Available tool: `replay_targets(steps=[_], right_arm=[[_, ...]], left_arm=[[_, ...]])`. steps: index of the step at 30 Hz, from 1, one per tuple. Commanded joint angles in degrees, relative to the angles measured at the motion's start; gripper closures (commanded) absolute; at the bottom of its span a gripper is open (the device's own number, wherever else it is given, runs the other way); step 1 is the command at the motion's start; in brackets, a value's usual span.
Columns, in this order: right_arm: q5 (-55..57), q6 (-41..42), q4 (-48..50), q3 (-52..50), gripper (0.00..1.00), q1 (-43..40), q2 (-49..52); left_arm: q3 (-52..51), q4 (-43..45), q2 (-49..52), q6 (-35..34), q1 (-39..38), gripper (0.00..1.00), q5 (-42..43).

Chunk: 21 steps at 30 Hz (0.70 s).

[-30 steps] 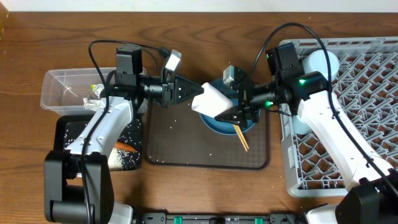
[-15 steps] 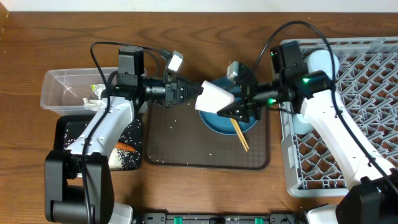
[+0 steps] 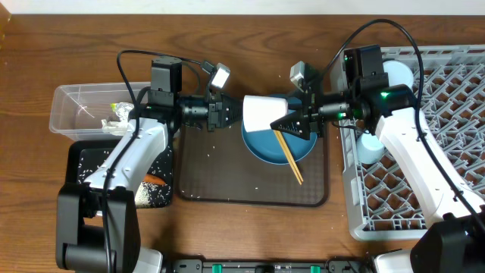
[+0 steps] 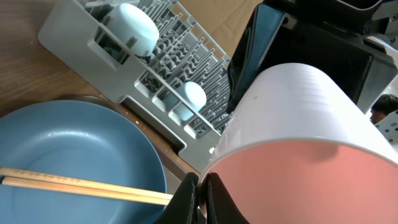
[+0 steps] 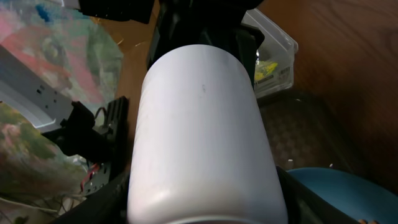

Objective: Sort waste into correct bins and load items into the dishwasher rack
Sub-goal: 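Carry the pink cup right with the right gripper into the rack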

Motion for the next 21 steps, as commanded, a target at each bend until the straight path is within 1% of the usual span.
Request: replay_targets(steps=[1,4,7,10,12,13,18,21], right_arm=[[2.73,1.33,1.27,0.39,0.48,-2.43,0.11],[2.73,3.69,2.16,0.39,0.48,-2.95,0.11],[2.73,5.84,2.56,0.42,0.48,-3.61,0.11],[2.78,6.1,2.01,0.42,0.48,-4.44,0.09],[2.8,6.29,1.6,0.42,0.48,-4.85,0.04],[3.02,6.88,1.38,0.44,0.49,-5.14,0.0],[8.48,11.78,-0.42,0.46,0.51,-6.88,-1.27],[16.46,16.7,-2.8,0.68,0.53,-8.92,-3.45]], left_arm=[[-0.39,-0.59,-0.13,0.42,-0.35,0.94,0.68],[-0.39,-0.7,-0.13,0.37,-0.35,0.88,-1.27],[-0.39,-0.87,-0.13,0.37,-0.35,0.85,-2.25],[-0.39,-0.85,-0.13,0.37,-0.35,0.76,-2.25],[-0.39,-0.83,-0.13,0.39,-0.35,0.67,-2.27],[-0.39,-0.81,-0.13,0.39,-0.35,0.65,-2.29],[-0.39,-1.11,-0.13,0.35,-0.35,0.64,-4.94],[-0.39,-1.25,-0.13,0.35,-0.35,0.64,-5.75]])
